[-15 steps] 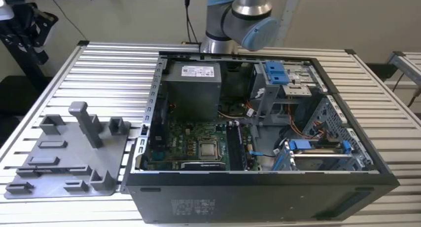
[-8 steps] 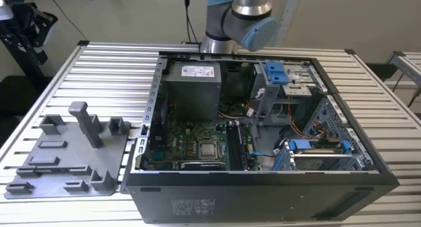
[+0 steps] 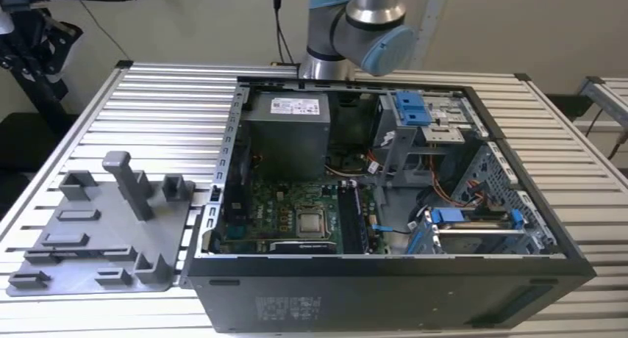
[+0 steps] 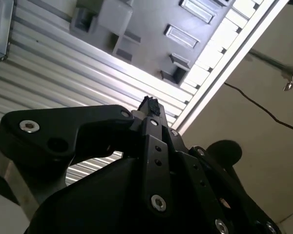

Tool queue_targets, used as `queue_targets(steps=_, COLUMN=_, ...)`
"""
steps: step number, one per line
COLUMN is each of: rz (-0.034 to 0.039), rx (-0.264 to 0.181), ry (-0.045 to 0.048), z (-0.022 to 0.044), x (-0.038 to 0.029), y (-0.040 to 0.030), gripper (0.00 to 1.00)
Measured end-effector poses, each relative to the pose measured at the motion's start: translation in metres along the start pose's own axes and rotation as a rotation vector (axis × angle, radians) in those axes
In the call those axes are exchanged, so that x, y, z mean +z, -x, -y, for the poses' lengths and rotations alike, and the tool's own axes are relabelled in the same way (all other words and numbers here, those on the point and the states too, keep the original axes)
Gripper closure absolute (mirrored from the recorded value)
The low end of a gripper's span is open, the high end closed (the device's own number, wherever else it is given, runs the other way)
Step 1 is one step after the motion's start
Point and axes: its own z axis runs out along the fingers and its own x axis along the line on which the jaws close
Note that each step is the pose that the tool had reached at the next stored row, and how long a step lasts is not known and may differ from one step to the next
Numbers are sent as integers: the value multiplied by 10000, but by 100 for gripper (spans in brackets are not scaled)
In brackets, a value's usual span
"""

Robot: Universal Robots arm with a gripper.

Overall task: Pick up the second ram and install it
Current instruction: 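Reach for the second ram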

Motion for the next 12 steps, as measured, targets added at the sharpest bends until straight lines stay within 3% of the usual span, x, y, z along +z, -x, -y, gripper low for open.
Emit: queue_targets(steps=12, rz=-2, rx=0, ry=0, z=265, x=-5, y=20, gripper=89)
